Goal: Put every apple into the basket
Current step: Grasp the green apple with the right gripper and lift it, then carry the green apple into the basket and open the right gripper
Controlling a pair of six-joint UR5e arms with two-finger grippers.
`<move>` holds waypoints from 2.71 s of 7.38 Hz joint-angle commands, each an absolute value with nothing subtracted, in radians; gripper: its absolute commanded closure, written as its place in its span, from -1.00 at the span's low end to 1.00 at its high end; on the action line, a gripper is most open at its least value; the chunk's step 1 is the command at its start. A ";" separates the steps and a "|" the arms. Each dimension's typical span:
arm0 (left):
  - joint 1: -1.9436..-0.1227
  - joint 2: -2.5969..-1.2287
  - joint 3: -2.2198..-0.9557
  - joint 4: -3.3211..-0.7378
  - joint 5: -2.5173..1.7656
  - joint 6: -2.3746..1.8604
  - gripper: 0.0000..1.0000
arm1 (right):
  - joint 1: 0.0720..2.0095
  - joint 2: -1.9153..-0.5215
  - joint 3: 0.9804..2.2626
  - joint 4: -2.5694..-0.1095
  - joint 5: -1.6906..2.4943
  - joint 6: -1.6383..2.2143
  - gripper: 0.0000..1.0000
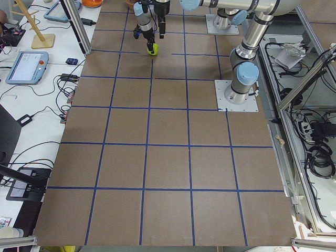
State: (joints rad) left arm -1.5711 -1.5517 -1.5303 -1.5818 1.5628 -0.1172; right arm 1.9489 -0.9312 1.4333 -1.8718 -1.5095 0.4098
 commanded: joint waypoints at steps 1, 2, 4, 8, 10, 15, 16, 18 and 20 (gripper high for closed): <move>-1.571 -1.618 -1.470 -1.574 1.562 -0.123 -1.00 | 1.967 -0.928 1.471 -2.007 -1.589 0.400 -0.18; -1.574 -1.624 -1.477 -1.563 1.565 -0.112 -1.00 | 1.954 -0.933 1.470 -2.013 -1.586 0.399 0.55; -1.574 -1.629 -1.486 -1.526 1.568 -0.100 -1.00 | 1.872 -0.981 1.418 -1.973 -1.572 0.371 1.00; -1.574 -1.623 -1.520 -1.519 1.571 -0.101 -1.00 | 1.380 -1.048 1.211 -1.635 -1.680 -0.290 1.00; -1.574 -1.617 -1.522 -1.522 1.571 -0.101 -1.00 | 1.191 -1.011 1.206 -1.705 -1.733 -0.583 1.00; -1.574 -1.618 -1.519 -1.519 1.571 -0.103 -1.00 | 1.135 -0.897 1.217 -1.855 -1.638 -0.663 -0.62; -1.574 -1.617 -1.519 -1.519 1.571 -0.103 -1.00 | 1.162 -0.931 1.200 -1.839 -1.643 -0.658 -0.75; -1.574 -1.617 -1.519 -1.519 1.571 -0.103 -1.00 | 1.207 -0.992 1.192 -1.741 -1.661 -0.657 -1.00; -1.574 -1.617 -1.517 -1.519 1.571 -0.106 -1.00 | 1.198 -0.977 1.209 -1.755 -1.663 -0.690 -1.00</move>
